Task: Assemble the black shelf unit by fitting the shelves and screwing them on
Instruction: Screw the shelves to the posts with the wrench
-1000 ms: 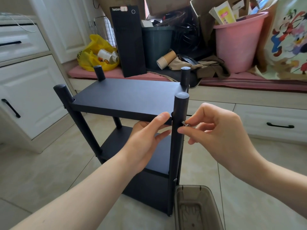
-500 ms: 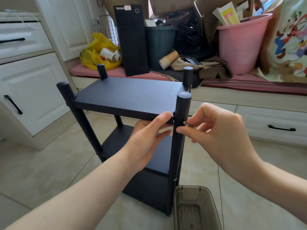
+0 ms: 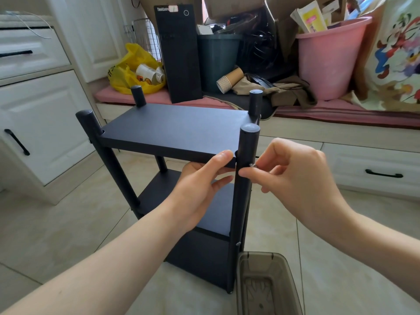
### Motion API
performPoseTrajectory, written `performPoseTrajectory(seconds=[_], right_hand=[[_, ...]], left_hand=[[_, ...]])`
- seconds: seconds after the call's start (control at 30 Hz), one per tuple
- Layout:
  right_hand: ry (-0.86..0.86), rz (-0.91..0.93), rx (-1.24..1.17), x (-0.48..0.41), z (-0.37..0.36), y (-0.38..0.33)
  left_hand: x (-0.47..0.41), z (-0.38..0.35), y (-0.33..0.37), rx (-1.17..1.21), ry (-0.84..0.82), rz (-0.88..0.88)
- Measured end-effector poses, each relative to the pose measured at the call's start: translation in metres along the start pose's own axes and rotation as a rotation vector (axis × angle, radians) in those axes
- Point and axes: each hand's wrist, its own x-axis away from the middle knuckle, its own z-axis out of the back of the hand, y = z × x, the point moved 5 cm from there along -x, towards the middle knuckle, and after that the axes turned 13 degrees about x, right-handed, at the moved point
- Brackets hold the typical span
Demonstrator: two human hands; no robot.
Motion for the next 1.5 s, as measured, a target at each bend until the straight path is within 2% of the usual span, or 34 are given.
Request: performPoseTrajectory(seconds=[0.33,1.2,1.3,1.5], right_hand=[[-0.078,0.041,-0.073,0.005,0.001,-0.002],[-0.074,0.072,-0.137,0.001,0.000,0.005],[-0.117,0.074,-0.183,-0.003,-0.001,0.007],[-0.267,0.225,-0.142,-0.010,-0.005,-0.002]], left_hand=[[-0.001,0.000,-0.001,0.003,-0.021,0.004],[-0.007,0.001,0.001,0.099,-0.027,0.035],[-0.007,0.000,0.001,0.116,-0.035,0.029],[-0.007,-0.001,0.002,0.123,-0.020,0.016]])
